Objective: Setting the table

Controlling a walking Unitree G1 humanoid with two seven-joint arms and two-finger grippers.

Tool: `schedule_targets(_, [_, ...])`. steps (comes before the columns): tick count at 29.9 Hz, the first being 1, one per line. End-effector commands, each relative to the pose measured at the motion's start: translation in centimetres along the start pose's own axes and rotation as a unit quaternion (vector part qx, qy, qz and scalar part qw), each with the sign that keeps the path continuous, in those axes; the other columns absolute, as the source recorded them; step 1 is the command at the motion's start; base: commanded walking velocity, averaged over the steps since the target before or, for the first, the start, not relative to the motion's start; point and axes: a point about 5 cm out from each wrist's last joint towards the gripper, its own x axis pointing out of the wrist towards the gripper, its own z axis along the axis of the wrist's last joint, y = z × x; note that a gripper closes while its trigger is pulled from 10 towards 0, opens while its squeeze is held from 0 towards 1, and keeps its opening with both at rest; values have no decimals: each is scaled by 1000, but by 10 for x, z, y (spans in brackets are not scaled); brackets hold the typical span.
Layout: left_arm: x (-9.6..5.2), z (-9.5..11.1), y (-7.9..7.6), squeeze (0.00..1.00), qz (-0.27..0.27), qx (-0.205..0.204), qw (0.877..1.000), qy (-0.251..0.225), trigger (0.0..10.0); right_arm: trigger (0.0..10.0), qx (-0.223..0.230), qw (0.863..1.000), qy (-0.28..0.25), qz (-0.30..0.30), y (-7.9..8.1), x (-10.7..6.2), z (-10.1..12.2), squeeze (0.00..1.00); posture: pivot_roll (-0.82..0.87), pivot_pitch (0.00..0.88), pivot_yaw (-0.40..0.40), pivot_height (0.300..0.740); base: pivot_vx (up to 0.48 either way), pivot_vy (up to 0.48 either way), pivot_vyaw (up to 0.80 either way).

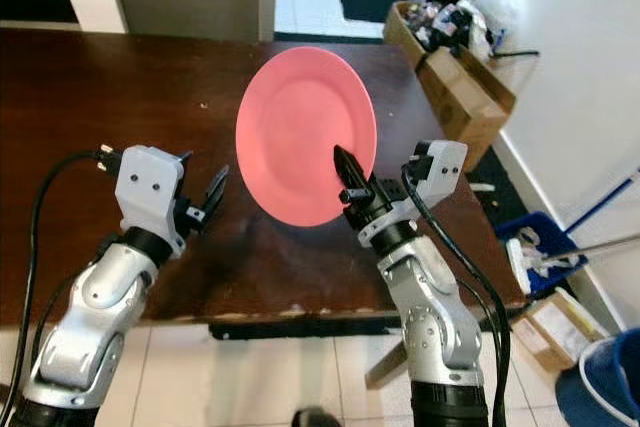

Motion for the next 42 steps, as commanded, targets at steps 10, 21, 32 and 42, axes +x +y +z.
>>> schedule_targets(10, [-3,-7,-2,0,1,-27,999,26,10000,10000,45,999,-4,11,-3,-7,1,0,-147,27,10,740,0,0,0])
schedule_targets(21, [-2,-10,2,0,16,-40,998,40,10000,10000,98,995,-3,12,-6,-12,-3,0,-151,34,7,740,0,0,0])
schedule_targets(32, [2,-12,28,0,-6,65,996,65,10000,10000,274,960,51,-9,-19,15,-35,0,-105,75,21,740,0,0,0])
schedule_targets(42, [-3,5,30,0,-131,104,984,64,10000,10000,308,943,92,-87,-33,57,-40,0,-66,118,19,740,0,0,0])
